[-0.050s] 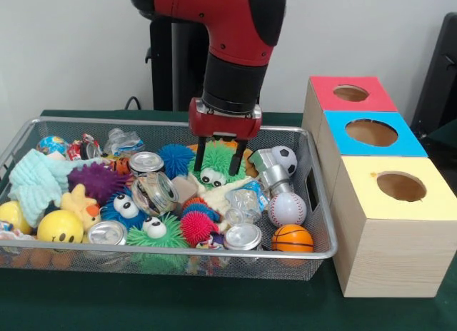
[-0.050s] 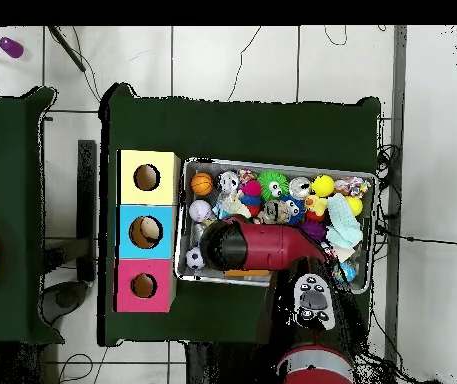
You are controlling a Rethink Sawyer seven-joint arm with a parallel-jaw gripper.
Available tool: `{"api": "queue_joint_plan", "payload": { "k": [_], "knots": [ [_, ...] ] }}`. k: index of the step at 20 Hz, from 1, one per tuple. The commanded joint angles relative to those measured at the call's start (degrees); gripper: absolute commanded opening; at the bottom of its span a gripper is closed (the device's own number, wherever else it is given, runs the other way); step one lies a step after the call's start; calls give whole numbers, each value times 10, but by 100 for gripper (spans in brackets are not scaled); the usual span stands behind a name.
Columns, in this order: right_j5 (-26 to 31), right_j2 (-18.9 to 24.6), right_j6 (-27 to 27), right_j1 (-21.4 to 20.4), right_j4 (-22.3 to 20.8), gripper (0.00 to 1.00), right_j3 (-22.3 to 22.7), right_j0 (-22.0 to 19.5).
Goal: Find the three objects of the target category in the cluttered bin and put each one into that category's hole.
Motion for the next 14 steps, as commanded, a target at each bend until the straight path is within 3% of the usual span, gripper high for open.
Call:
{"api": "queue_joint_plan", "payload": {
  "k": [1,8,14],
  "knots": [
    [106,13,106,-14,50,100,-29,15],
    [83,47,93,-17,74,100,-15,-6],
    [2,76,86,-12,77,100,18,-28]
  ]
}}
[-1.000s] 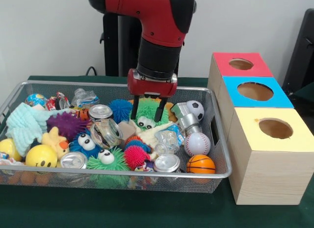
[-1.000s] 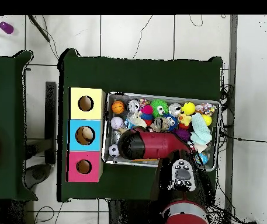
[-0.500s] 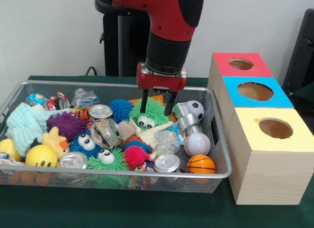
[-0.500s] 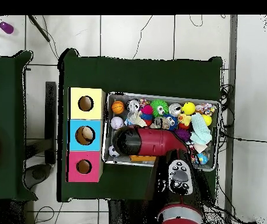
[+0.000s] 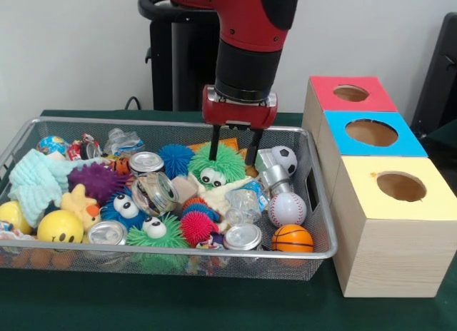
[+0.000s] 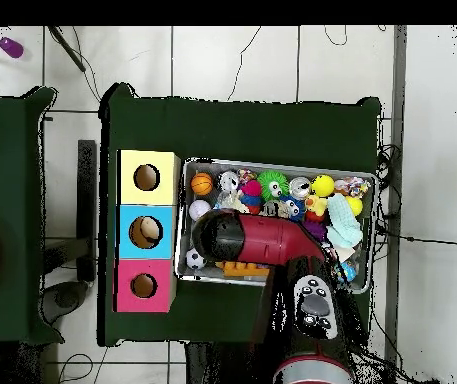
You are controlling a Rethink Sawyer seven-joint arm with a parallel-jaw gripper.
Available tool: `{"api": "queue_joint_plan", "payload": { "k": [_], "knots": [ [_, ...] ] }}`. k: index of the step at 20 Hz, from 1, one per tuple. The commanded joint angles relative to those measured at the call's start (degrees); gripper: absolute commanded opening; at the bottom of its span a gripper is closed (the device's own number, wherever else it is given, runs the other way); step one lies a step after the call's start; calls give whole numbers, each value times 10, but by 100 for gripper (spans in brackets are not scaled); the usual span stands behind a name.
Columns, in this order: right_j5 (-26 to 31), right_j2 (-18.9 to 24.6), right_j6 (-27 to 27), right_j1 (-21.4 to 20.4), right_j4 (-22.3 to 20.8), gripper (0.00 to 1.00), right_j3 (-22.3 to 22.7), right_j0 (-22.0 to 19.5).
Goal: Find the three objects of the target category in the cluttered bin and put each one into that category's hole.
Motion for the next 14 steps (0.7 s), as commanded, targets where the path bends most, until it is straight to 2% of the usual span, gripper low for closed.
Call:
{"api": "queue_joint_plan", "payload": {
  "k": [1,8,14],
  "knots": [
    [-55,69,86,11,21,100,25,-30],
    [-86,76,86,17,10,100,37,-39],
    [-118,63,119,28,23,100,41,-25]
  ]
}}
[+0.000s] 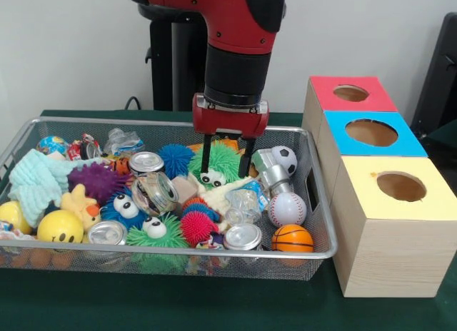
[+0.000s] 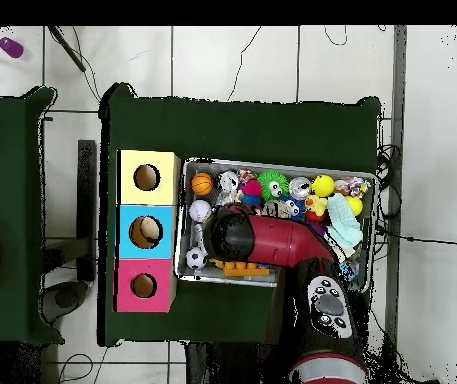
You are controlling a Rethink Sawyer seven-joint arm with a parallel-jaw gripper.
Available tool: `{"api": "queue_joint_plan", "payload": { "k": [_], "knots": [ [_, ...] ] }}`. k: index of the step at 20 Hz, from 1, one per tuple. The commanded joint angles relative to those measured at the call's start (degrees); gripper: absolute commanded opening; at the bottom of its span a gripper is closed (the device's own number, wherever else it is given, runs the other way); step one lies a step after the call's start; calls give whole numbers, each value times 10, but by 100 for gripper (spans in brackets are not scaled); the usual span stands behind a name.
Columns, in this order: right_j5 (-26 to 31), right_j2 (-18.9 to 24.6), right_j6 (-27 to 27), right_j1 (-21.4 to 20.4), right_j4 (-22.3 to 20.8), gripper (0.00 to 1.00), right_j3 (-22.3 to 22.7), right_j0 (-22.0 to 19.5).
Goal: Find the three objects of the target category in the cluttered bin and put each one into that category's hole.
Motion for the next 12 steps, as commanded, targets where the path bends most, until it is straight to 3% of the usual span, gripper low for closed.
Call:
{"api": "queue_joint_plan", "payload": {
  "k": [1,5,12],
  "knots": [
    [-50,44,128,27,29,100,34,4],
    [-65,33,163,29,59,100,43,14],
    [-84,17,180,31,93,100,66,25]
  ]
}}
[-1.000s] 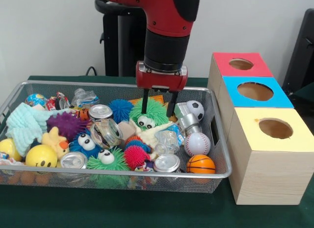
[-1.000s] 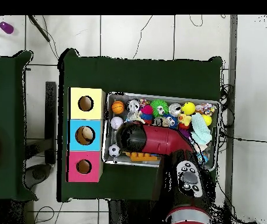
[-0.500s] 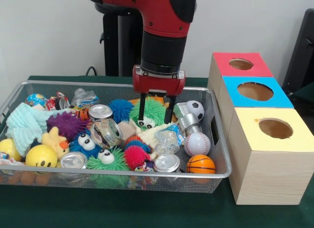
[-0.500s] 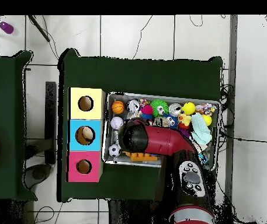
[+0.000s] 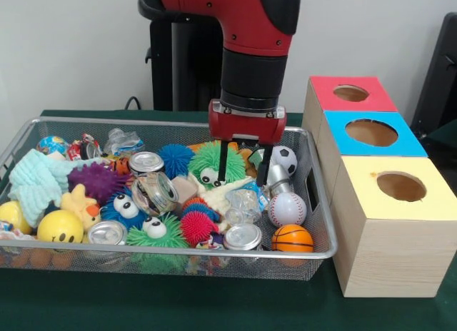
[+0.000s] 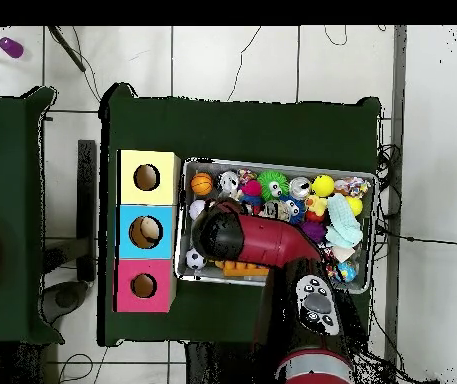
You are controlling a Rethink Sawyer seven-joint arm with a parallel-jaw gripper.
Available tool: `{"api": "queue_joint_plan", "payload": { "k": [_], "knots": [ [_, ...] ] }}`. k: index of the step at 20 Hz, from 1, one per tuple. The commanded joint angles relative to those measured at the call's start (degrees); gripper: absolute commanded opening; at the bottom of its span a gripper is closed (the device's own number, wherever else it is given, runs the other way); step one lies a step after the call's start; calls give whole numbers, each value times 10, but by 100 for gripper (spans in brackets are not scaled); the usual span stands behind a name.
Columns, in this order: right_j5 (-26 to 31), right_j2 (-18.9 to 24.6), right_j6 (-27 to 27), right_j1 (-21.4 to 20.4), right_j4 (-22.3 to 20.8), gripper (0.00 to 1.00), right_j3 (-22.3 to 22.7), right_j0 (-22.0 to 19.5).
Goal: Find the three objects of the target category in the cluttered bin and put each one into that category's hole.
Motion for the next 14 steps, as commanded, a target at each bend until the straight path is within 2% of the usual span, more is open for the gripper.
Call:
{"api": "queue_joint_plan", "payload": {
  "k": [1,6,14],
  "knots": [
    [-40,17,174,24,45,100,60,5],
    [-66,13,182,29,63,100,82,2],
    [-100,32,172,27,57,100,113,-26]
  ]
}}
